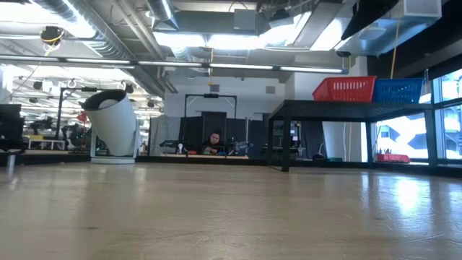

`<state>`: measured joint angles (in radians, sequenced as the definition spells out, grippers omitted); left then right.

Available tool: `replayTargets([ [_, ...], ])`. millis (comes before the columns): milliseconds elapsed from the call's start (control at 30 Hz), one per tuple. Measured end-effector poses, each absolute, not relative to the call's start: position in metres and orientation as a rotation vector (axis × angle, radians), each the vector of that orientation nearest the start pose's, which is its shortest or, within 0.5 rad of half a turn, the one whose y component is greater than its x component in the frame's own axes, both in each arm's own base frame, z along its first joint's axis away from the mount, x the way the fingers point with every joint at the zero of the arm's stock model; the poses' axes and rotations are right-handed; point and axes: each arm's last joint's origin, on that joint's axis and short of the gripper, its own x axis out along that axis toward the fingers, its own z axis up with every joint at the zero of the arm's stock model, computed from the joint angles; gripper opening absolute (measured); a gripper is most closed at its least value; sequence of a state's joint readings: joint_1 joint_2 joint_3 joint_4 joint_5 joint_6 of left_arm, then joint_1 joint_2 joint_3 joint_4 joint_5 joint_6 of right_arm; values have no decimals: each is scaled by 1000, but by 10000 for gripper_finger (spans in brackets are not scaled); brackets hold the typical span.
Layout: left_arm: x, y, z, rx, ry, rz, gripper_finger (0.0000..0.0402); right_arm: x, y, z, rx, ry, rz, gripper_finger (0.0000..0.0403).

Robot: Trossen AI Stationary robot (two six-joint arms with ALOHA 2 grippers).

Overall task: Pick & Place Office Desk Supplies
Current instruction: Put the green bin filled with crayon boxes on the shelf

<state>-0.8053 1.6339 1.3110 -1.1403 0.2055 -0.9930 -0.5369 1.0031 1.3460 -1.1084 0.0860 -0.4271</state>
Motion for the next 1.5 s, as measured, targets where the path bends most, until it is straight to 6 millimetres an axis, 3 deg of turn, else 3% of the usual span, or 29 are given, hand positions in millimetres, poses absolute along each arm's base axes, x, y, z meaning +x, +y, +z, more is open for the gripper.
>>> replayTargets([
  [233, 195, -255, 220, -228, 1685, -66, 196, 135, -83, 398, -181, 857, -436, 189],
  [500, 199, -277, 184, -187, 1702, -73, 196, 135, -83, 398, -123, 842, -463, 189],
  [700, 205, -279, 162, -184, 1750, 12, 184, 135, -83, 398, -119, 841, -464, 189],
  [800, 210, -275, 160, -191, 1749, 14, 143, 135, -83, 398, -118, 841, -465, 189],
  [1000, 218, -268, 162, -140, 1740, -49, 18, 135, -83, 398, -116, 840, -467, 189],
  [1267, 235, -246, 169, -72, 1742, -122, 5, 135, -83, 398, -117, 841, -469, 189],
  [1500, 268, -180, 178, 136, 1781, -206, 2, 135, -83, 398, -117, 841, -469, 189],
])
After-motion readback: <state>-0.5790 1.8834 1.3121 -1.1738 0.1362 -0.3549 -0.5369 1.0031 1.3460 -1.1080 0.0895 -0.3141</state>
